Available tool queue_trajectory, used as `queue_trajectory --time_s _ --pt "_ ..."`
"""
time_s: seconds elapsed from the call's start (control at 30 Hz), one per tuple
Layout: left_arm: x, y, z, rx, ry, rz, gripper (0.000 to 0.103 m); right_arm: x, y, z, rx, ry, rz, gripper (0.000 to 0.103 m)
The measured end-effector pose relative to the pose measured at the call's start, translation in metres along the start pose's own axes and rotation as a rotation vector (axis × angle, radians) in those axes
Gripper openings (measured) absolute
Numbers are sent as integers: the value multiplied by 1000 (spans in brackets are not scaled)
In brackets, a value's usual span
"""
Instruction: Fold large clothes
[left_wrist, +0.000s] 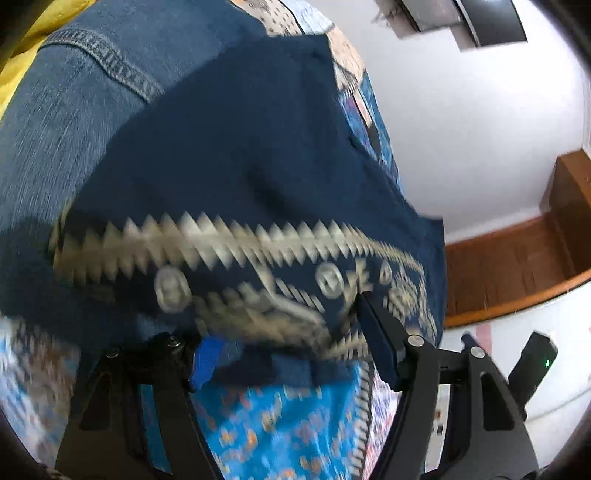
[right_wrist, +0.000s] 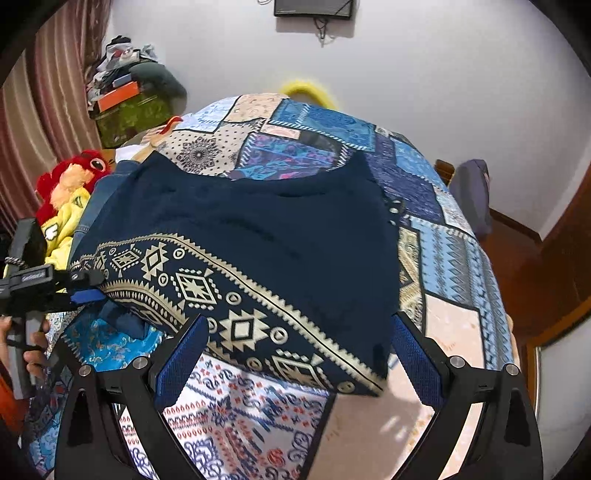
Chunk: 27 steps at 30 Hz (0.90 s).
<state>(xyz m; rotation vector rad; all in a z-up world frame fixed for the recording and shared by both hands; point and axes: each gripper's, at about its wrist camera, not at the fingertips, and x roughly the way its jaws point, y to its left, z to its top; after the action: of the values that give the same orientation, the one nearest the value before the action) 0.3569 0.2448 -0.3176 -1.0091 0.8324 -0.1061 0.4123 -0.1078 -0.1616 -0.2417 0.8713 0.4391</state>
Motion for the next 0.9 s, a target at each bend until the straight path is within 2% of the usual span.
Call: queue_trajectory --time_s 0.07,0.13,0.23,0.3,0.33,0.37,0.43,0.5,0.57,0.7,0.77,0.83,0.9 --pt "2 -2 8 4 -43 -2 67 9 2 4 5 9 12 97" --pt "2 -12 16 50 -97 27 63 19 3 8 15 24 20 97" --pt "4 -28 26 105 -188 119 62 33 8 16 25 36 45 97" --pt "4 -34 36 107 -276 190 54 41 12 23 33 43 60 97" --pt "4 -35 41 98 -291 204 52 45 14 27 37 43 67 97" --pt "6 -33 47 66 -300 189 50 50 17 33 41 41 73 97" --pt "7 -30 53 29 -331 182 34 57 23 40 50 41 76 97" --pt "6 -36 58 38 -340 194 29 65 32 49 60 42 91 97" --pt "-3 -42 60 42 -364 181 26 74 42 55 71 52 111 97" --pt "-17 -76 65 112 -405 178 23 95 69 57 72 76 131 97" --pt "-19 -100 70 162 -407 186 23 107 82 52 68 104 132 98" --pt "-21 -121 72 209 -396 188 23 112 90 47 52 95 98 98" --pt "-21 -142 68 257 -385 192 23 109 87 46 60 97 117 99"
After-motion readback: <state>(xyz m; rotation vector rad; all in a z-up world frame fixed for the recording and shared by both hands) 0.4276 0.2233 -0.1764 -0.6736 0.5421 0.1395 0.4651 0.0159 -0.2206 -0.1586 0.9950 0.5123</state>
